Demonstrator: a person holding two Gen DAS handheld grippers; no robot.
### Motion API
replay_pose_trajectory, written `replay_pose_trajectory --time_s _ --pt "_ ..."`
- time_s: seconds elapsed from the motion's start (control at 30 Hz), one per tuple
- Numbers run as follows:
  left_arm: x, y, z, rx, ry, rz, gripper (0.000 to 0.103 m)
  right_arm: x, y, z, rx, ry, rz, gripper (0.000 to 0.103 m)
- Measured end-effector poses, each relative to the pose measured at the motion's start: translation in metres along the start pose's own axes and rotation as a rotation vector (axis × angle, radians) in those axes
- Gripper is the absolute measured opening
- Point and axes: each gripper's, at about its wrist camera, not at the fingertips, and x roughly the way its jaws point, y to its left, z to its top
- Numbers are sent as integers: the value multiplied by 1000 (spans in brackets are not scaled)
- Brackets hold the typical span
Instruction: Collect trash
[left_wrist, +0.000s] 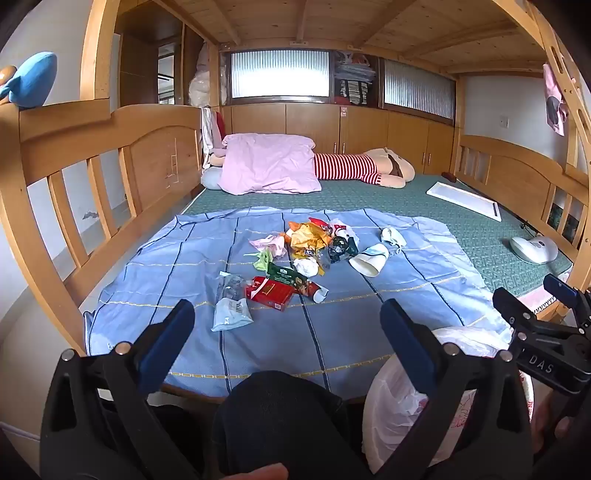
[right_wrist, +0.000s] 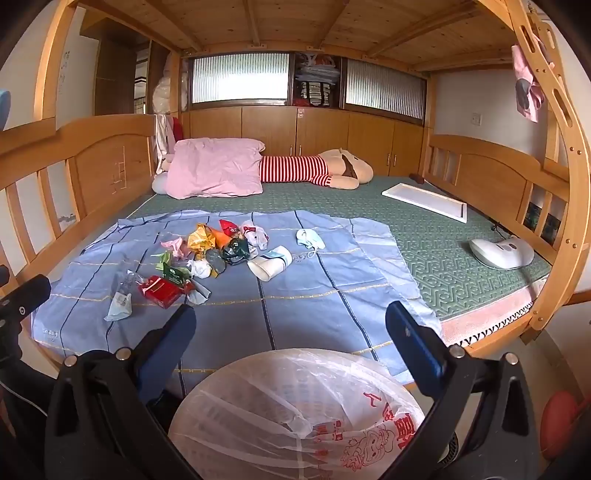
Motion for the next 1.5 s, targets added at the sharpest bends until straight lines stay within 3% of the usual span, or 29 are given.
replay_pose_trajectory --time_s 1.5 --pt "2 2 -4 -4 19 1 100 3 5 -4 9 16 43 100"
